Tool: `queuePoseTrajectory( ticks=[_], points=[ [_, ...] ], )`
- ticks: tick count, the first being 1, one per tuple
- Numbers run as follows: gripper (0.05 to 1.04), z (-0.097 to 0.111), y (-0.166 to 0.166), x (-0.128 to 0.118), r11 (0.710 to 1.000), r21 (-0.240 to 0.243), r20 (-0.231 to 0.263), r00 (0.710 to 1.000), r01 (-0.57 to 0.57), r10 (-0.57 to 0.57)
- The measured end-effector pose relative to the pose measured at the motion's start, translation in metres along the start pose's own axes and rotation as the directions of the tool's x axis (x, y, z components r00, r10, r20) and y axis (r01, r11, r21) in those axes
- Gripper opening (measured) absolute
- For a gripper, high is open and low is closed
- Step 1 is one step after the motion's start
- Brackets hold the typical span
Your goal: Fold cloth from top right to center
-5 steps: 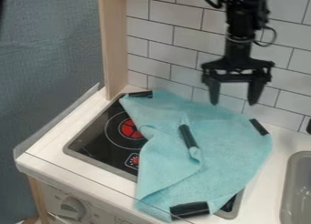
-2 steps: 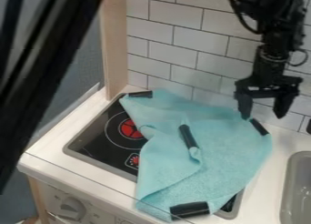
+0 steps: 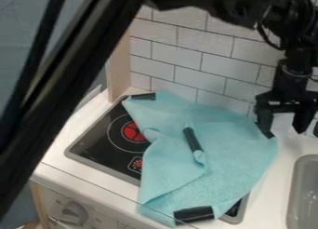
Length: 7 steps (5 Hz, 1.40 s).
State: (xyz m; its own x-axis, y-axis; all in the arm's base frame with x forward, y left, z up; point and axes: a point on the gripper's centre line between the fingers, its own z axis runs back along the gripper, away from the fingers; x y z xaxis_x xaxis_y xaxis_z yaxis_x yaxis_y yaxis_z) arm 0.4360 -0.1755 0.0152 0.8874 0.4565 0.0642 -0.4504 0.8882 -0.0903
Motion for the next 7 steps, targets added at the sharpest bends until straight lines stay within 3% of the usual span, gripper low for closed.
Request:
queuePoseTrajectory(
  ticks=[3,4,6,7],
  points=[
    [0.999,-0.016,0.001,-0.001,1.000,0.023,-0.020,1.000,0.008,-0.007],
    [0.948,-0.020,0.000,0.001,0.999,0.031,-0.025,1.000,0.015,-0.014],
    [0.359,-0.021,0.000,0.003,0.999,0.030,-0.008,1.000,0.023,-0.023],
    [0.161,-0.023,-0.001,0.002,1.000,0.020,-0.012,1.000,0.022,-0.021]
  ],
)
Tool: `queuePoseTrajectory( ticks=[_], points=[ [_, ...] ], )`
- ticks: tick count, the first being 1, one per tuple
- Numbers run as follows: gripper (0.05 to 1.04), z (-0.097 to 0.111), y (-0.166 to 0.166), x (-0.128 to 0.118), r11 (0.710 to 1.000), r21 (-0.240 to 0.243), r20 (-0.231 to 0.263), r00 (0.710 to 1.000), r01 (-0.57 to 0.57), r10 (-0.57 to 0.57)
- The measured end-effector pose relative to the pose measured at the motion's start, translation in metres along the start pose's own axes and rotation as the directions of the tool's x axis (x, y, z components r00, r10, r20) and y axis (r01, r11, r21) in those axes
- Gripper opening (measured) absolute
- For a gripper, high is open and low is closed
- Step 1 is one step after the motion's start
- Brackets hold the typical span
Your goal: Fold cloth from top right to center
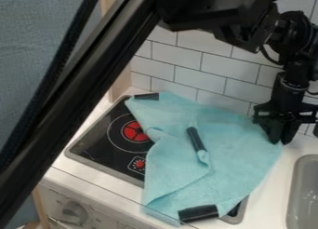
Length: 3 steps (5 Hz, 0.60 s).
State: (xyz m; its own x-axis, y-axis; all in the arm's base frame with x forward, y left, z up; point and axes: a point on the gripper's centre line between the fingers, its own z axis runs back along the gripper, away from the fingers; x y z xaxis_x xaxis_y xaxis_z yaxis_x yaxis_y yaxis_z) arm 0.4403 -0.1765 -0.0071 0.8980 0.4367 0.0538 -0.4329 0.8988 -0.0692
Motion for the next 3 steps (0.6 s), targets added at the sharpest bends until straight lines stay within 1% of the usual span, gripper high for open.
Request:
queuePoseTrajectory(
  ticks=[1,3],
  points=[
    [0.068,-0.0024,0.0000,-0.0018,1.000,-0.007,-0.005,1.000,0.007,-0.007],
    [0.050,-0.0010,0.0020,-0.0018,0.999,-0.004,0.004,0.999,0.040,-0.040]
  ],
)
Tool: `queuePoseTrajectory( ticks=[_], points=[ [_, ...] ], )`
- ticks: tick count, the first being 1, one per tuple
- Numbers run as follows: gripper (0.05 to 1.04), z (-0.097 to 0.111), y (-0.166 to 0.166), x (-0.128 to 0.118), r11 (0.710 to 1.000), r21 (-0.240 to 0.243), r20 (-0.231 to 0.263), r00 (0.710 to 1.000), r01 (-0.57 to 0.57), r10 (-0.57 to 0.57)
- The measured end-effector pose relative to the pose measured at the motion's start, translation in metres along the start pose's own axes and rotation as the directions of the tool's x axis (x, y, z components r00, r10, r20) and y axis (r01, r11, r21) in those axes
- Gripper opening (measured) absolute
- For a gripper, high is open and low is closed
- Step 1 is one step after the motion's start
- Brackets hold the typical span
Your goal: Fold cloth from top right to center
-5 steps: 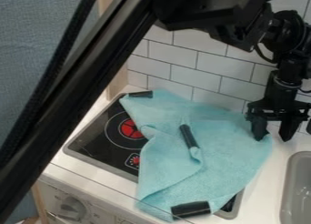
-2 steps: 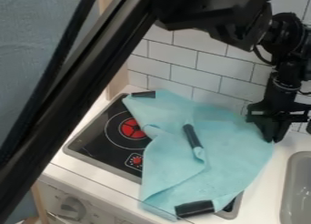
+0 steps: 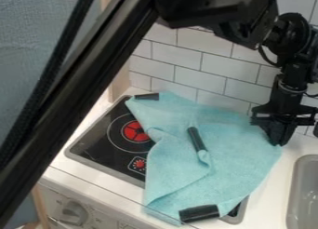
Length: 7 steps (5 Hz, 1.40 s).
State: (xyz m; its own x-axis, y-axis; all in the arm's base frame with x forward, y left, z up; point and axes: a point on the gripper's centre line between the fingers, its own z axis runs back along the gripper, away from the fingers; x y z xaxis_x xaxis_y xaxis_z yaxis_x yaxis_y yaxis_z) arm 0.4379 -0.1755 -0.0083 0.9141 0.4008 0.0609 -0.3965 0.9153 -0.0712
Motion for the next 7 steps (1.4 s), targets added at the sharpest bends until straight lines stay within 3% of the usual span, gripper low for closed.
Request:
queuePoseTrajectory(
  ticks=[1,5,7],
  points=[
    [0.050,0.007,0.002,-0.001,1.000,-0.006,0.016,1.000,0.020,-0.020],
    [0.050,0.078,0.045,-0.005,0.995,-0.092,0.131,0.990,-0.030,0.042],
    [0.050,0.082,0.097,-0.009,0.993,-0.073,0.096,0.991,-0.088,0.095]
  ],
)
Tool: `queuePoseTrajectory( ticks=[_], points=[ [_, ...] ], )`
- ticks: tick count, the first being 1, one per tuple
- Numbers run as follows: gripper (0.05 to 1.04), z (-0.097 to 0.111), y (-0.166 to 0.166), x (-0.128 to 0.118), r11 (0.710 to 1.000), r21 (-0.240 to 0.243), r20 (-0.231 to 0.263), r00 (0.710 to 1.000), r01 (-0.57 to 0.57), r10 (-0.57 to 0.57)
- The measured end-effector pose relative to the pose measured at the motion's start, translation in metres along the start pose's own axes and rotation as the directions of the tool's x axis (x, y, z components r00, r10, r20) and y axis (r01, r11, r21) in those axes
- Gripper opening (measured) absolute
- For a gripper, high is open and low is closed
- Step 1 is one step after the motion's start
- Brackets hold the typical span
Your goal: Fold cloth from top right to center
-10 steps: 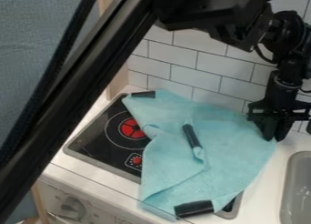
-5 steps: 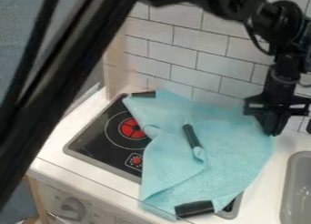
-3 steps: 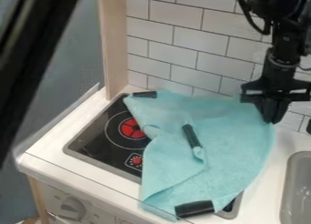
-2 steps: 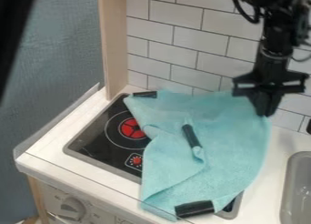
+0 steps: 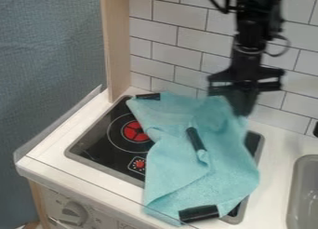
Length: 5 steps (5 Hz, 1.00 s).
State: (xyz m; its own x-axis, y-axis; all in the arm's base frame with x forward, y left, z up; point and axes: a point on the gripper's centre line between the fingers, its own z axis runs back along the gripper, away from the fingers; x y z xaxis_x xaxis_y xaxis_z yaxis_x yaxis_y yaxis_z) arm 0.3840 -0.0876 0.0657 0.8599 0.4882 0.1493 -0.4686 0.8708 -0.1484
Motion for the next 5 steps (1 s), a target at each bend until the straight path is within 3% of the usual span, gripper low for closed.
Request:
queuePoseTrajectory(
  ticks=[2,3,4,5],
  points=[
    [0.050,-0.014,0.040,-0.006,1.000,0.018,-0.040,0.999,-0.017,0.017],
    [0.050,-0.020,0.062,0.003,0.998,0.022,-0.027,0.998,-0.055,0.056],
    [0.072,-0.035,0.070,-0.003,0.998,0.045,-0.060,0.997,-0.048,0.050],
    [0.228,-0.036,0.070,-0.006,0.998,0.033,-0.074,0.995,-0.060,0.063]
  ],
)
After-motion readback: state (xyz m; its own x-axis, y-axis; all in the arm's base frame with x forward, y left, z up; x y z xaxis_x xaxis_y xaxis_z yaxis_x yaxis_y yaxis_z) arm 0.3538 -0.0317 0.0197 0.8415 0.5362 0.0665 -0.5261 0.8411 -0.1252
